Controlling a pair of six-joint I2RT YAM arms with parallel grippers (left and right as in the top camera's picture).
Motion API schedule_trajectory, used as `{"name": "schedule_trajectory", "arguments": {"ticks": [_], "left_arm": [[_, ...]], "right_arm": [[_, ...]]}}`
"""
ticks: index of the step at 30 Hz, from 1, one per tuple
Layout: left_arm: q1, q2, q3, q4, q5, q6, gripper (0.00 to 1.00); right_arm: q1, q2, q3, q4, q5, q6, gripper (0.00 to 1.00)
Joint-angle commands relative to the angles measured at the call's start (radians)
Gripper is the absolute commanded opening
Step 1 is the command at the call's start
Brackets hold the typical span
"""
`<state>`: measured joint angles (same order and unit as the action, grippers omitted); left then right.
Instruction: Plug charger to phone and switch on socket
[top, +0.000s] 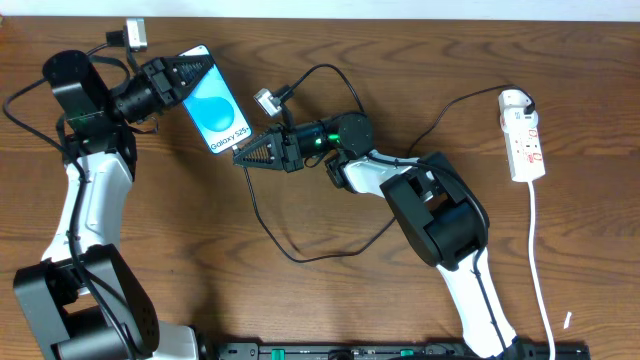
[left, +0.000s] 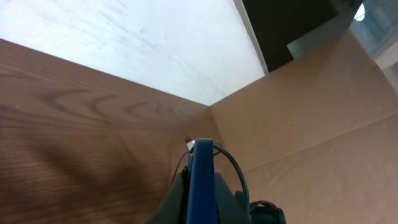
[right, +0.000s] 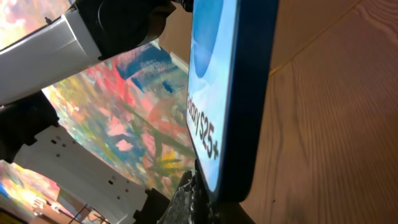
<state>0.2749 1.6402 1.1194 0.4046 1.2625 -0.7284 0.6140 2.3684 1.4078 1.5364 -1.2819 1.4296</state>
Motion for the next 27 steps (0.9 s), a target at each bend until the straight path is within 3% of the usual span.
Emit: {"name": "schedule_trajectory", "arguments": {"ticks": [1,27], "left_arm": [[-0.006,-0.019,-0.002,-0.003,0.093,0.022,0.07],[-0.006,-0.019,-0.002,-0.003,0.145,0.059,0.07]], "right_arm": [[0.001,0.000,0.020,0.039,0.145,0.014,0.01],[-0.019,0.000,0.020,0.038,0.071,0.077,0.01]]}}
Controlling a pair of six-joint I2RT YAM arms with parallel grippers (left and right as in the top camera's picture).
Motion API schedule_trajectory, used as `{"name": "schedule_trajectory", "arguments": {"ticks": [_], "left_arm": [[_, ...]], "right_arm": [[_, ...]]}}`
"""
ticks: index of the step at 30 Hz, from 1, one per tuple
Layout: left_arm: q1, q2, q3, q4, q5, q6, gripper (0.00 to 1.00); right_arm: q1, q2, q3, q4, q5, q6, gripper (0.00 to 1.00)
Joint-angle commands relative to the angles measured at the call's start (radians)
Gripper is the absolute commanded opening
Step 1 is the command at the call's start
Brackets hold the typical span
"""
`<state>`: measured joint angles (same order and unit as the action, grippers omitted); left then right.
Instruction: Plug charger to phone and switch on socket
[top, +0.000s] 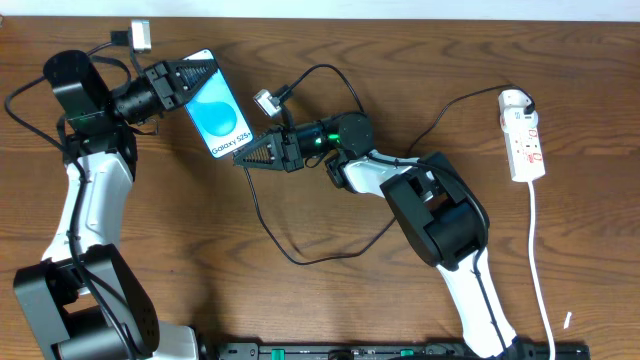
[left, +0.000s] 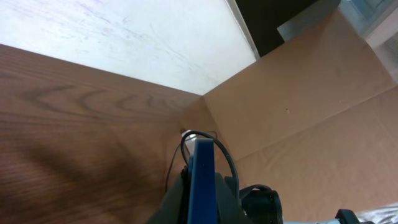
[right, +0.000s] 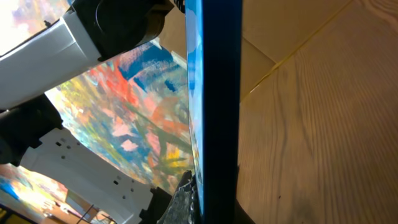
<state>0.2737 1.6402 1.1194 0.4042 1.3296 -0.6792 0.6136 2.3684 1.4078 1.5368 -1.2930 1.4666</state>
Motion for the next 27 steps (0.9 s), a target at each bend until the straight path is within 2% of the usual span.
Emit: {"name": "schedule_trajectory", "arguments": {"ticks": [1,9,27], "left_arm": [[-0.005,-0.019,-0.002,-0.003,0.077,0.010,0.07],[-0.005,-0.019,-0.002,-0.003,0.126,0.043,0.08],[-0.003,-0.019,-0.002,-0.003,0.101,0.043,0.08]], "right_arm": [[-0.019,0.000,0.020,0.037,0.082,0.050,0.01],[-0.027,0.000,0.020,0.037,0.071,0.078,0.01],[-0.027,0.000,0.020,0.038,0.055,0.052,0.01]]}}
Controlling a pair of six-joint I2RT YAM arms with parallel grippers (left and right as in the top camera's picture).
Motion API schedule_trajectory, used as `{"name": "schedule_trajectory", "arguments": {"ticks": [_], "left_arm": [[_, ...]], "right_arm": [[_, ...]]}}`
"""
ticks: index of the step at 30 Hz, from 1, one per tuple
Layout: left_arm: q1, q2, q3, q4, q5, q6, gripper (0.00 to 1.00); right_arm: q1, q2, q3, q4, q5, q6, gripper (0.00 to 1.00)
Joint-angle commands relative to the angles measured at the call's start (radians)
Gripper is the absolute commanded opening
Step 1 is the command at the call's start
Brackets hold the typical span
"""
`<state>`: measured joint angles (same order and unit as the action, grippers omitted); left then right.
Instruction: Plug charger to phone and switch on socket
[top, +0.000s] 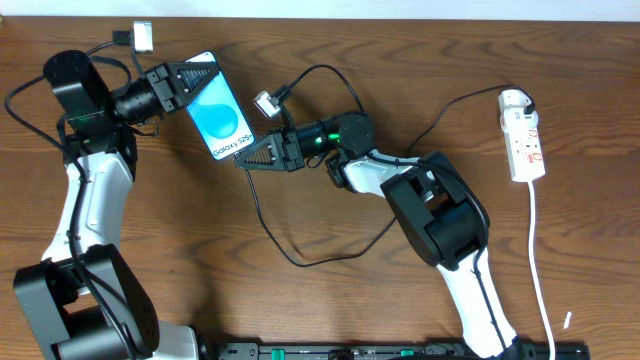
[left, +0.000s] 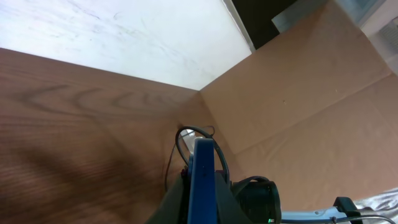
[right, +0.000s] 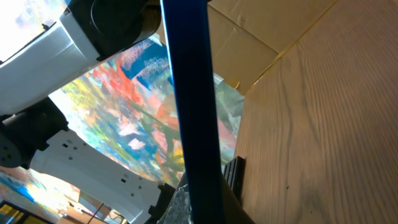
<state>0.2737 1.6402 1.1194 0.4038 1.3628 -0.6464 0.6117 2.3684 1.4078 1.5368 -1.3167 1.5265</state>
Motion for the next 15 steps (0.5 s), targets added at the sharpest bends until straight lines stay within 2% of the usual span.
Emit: {"name": "schedule_trajectory", "arguments": {"ticks": [1,8,15], "left_arm": [[-0.002,-0.019,-0.002,-0.002,0.060,0.010,0.07],[0.019,-0.019,-0.002,-0.002,0.012,0.004,0.07],[0.071,-0.019,-0.002,-0.002,-0.006,-0.032,0.07]], "right_arm": [[-0.025,0.000,0.020,0.038,0.074,-0.015,0.01],[-0.025,0.000,0.020,0.037,0.030,-0.032,0.01],[-0.011,0.000,0.020,-0.040,-0.003,-0.078,0.01]]}}
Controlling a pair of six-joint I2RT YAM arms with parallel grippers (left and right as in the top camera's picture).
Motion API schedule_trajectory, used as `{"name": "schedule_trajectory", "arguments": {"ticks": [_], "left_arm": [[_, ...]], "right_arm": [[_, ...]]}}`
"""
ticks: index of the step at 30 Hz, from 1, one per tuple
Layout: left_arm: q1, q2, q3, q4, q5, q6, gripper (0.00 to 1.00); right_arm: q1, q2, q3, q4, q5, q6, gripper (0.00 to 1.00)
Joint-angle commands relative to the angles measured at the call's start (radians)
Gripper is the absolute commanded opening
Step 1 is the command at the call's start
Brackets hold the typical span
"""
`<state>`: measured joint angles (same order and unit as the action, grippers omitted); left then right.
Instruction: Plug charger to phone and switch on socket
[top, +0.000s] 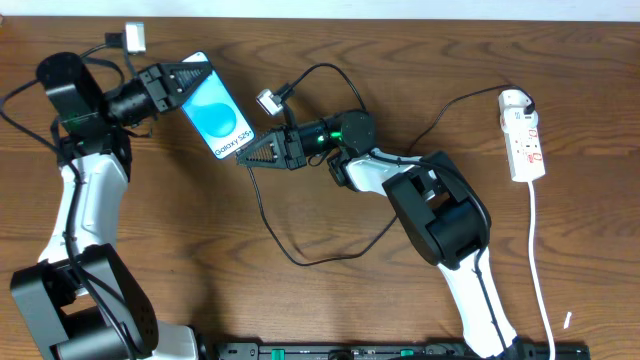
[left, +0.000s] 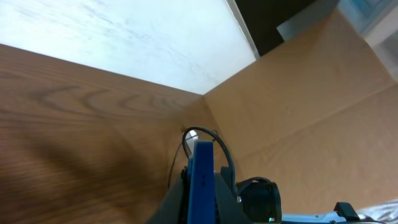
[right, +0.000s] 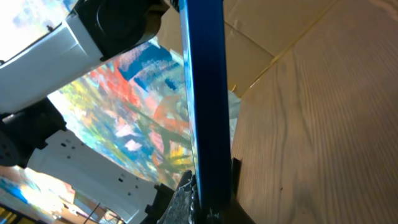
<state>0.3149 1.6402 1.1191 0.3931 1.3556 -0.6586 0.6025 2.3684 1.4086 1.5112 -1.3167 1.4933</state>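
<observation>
A blue-edged phone (top: 215, 115) with a lit blue screen hangs tilted above the table, my left gripper (top: 197, 82) shut on its upper end. In the left wrist view the phone (left: 203, 180) shows edge-on between the dark fingers (left: 180, 199). My right gripper (top: 250, 157) is at the phone's lower end and looks shut on the charger plug; the plug itself is hidden. In the right wrist view the phone's edge (right: 205, 112) runs straight down into the jaws. The black cable (top: 300, 258) leads to the white power strip (top: 525, 140).
The wooden table (top: 150, 280) carries the cable's loop in the middle. The power strip lies at the far right with a white lead (top: 540, 270) running toward the front edge. A brown cardboard wall (left: 311, 112) stands behind the table.
The left arm has drawn slightly back and left with the phone. In the right wrist view the phone's edge stands more upright and sits deeper between the fingers.
The left gripper held the phone aloft throughout, the right gripper just below its lower end. The right wrist view first showed the screen at an angle, then edge-on, then leaning, and now upright in line with the jaws.
</observation>
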Motion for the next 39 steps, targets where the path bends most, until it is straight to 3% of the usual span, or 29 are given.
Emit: {"name": "schedule_trajectory", "arguments": {"ticks": [1,16,26,34,39], "left_arm": [[0.036,-0.019,-0.002,0.009,0.001,-0.024,0.07],[0.065,-0.019,-0.002,0.009,0.002,-0.039,0.08],[0.096,-0.019,-0.002,0.010,0.070,-0.130,0.07],[0.135,-0.019,-0.002,0.010,0.157,-0.159,0.07],[0.143,-0.019,-0.002,0.009,0.192,-0.160,0.08]], "right_arm": [[0.001,0.000,0.019,-0.024,-0.003,-0.054,0.01],[0.014,0.000,0.018,-0.142,-0.026,-0.130,0.01],[0.000,0.000,0.018,-0.686,0.021,-0.473,0.01],[-0.055,0.000,0.018,-0.842,0.047,-0.578,0.01],[-0.086,0.000,0.018,-1.065,0.141,-0.703,0.01]]}}
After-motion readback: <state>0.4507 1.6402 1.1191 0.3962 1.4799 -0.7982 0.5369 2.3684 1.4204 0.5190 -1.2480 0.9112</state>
